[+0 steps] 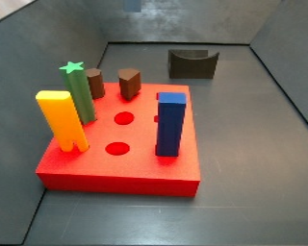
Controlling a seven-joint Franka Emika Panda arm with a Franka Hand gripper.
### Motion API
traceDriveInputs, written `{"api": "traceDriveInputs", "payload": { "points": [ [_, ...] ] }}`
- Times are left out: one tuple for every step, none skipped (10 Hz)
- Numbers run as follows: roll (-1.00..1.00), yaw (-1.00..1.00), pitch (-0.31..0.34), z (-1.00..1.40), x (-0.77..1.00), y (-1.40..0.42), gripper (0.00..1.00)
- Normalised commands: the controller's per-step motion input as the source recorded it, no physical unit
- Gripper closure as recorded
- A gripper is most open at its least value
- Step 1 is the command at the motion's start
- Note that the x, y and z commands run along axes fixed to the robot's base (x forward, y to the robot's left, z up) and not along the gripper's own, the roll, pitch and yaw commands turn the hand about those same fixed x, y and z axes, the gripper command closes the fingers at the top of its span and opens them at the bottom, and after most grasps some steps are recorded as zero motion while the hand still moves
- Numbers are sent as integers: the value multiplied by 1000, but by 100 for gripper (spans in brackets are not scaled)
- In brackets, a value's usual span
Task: Pick up the arch object. Move up. Rotate the arch object. Move to above the board. Insert the arch object.
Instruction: Rotate the arch object.
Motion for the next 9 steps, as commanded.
{"api": "traceDriveInputs", "payload": {
  "points": [
    [-22,-167,-44,-1000,0,0,100],
    [-21,-122,-58,-1000,8,1,100],
    [-22,-99,-42,-1000,11,2,100],
    [-23,-86,-27,-1000,15,4,100],
    [-23,-73,-21,-1000,18,6,100],
    [-23,-69,-24,-1000,18,7,100],
    [-22,-65,-30,-1000,20,8,100],
    [-21,-63,-37,-1000,20,10,100],
    [-21,-62,-38,-1000,23,12,100]
  ]
}}
